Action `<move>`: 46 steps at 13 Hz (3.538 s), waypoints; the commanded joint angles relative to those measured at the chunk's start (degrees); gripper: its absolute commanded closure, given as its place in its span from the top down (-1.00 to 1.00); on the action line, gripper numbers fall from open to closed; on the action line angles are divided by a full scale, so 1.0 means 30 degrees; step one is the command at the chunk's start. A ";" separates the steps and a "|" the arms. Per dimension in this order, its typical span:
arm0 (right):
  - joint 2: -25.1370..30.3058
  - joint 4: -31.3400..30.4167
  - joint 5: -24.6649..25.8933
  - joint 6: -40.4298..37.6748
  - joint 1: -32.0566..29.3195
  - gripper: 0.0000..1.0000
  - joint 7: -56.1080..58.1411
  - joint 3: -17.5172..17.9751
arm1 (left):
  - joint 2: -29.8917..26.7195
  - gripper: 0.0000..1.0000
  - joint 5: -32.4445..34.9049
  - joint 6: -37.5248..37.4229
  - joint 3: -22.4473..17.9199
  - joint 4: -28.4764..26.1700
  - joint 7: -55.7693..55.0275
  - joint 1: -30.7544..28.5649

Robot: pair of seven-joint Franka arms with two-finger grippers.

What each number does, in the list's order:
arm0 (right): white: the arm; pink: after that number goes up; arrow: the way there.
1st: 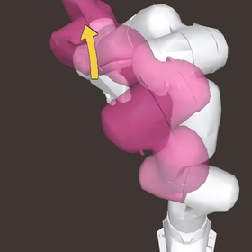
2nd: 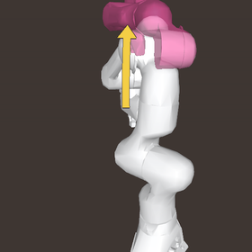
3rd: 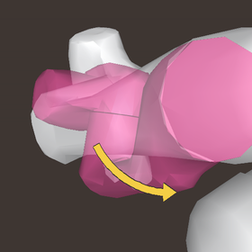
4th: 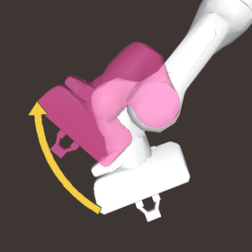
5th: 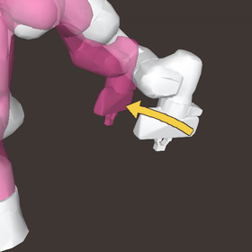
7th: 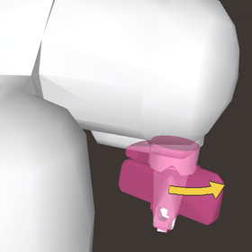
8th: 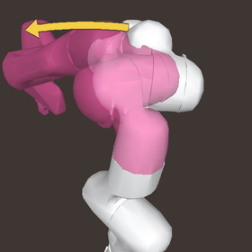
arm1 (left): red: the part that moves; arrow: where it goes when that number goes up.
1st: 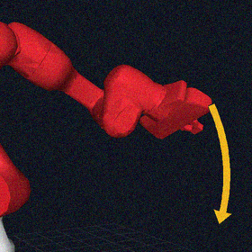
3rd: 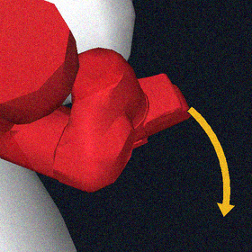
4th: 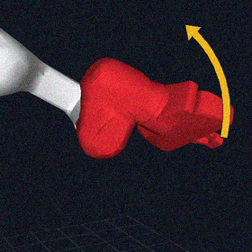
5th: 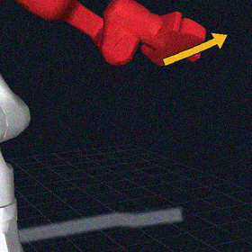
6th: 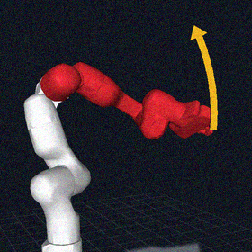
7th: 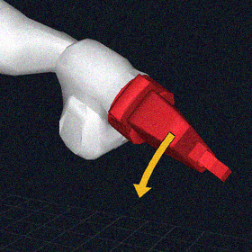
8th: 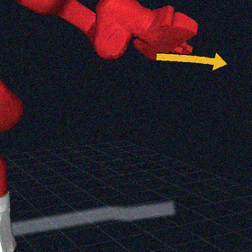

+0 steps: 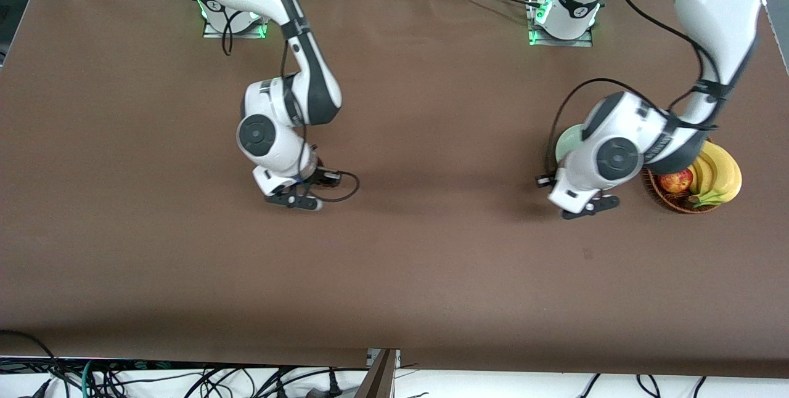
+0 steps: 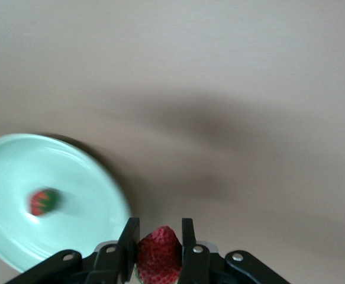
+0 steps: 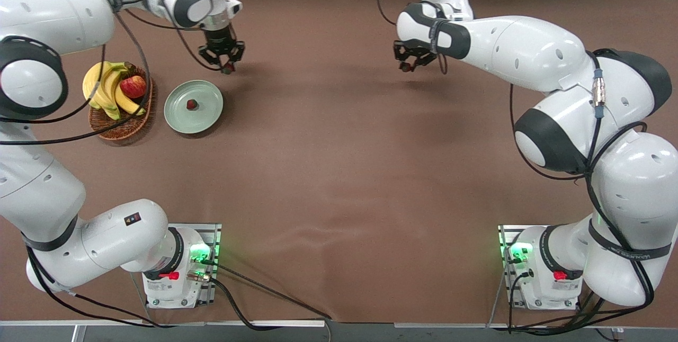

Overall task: Collect all strawberries into plate
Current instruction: 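Drop the strawberry on the plate while the right gripper grasps the third, then set the third strawberry down mid-table with the right gripper, then grasp the third strawberry with the left gripper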

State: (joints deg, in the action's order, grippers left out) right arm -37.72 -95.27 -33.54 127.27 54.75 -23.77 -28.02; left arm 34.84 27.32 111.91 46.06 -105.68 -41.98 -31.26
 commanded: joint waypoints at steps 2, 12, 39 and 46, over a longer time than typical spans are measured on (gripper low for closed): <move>-0.1454 0.2947 -0.0305 0.0056 0.0003 -0.36 -0.4689 0.1747 | 0.0161 -1.00 -0.0084 0.0253 0.0144 -0.1566 0.3821 -0.2581; -0.4798 0.5154 -0.0129 0.7147 0.2844 0.16 -1.3110 0.3773 | 0.0634 1.00 0.1557 0.0636 0.0026 -0.2595 0.4795 -0.2880; 0.2699 0.4568 0.1447 -1.1601 0.1585 0.97 0.3442 -0.6745 | 0.3061 1.00 0.1351 0.5639 -0.2727 0.2619 -0.8741 1.2736; 0.3610 0.4656 0.4236 -1.1867 0.1761 0.97 0.3677 -0.6598 | 0.3739 1.00 0.1470 0.6787 -0.3665 0.2621 -0.8885 1.3144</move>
State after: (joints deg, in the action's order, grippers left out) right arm -28.47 -79.63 -22.22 91.08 59.14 -13.30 -48.25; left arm 45.55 30.99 132.66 35.00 -99.07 -68.29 7.34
